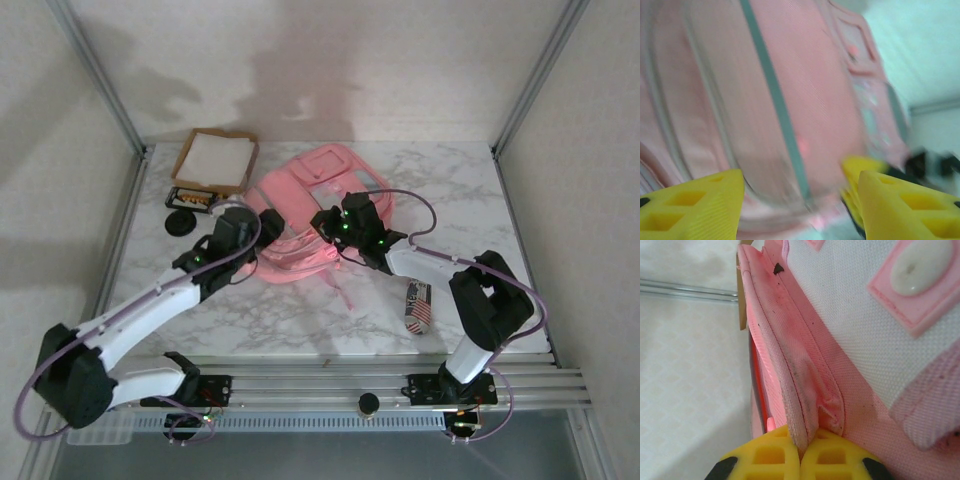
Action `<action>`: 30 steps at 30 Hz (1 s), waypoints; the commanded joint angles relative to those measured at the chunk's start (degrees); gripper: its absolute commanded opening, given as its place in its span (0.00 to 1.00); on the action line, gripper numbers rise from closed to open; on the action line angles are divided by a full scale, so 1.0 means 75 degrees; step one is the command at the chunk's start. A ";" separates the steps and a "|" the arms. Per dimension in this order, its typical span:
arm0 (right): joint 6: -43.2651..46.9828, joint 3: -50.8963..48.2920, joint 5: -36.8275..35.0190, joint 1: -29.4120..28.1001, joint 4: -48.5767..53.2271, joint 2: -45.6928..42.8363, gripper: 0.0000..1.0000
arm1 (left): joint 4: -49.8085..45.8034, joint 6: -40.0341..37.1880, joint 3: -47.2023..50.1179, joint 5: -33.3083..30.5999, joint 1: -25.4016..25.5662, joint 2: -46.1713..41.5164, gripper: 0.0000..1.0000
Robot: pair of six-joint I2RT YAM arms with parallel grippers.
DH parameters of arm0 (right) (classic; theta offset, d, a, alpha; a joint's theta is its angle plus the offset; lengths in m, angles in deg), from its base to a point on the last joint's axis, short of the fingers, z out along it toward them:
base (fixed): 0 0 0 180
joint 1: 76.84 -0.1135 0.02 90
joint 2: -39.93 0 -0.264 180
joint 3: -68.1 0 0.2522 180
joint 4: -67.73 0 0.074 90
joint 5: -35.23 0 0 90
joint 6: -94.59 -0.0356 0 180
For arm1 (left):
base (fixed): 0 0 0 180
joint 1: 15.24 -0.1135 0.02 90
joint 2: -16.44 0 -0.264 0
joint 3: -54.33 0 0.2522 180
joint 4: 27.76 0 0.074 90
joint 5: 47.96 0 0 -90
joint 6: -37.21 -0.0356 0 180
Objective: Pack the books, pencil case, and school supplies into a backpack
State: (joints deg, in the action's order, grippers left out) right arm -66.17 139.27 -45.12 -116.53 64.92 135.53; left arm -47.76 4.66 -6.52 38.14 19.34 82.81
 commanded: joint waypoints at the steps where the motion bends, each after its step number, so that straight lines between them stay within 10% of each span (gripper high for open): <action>1: 0.0092 0.0518 0.0666 -0.0053 -0.0479 0.0044 0.00 | -0.0162 0.1994 0.0472 0.0541 0.0518 0.0004 0.58; 30: -0.0594 -0.0170 0.1192 -0.0053 -0.1301 -0.0075 0.00 | -0.0398 0.5101 -0.1315 -0.1564 0.1353 0.2534 0.36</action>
State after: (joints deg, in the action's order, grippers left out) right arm -69.82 138.28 -42.04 -115.83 62.32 135.85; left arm -47.74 38.67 -15.24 31.95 29.44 100.64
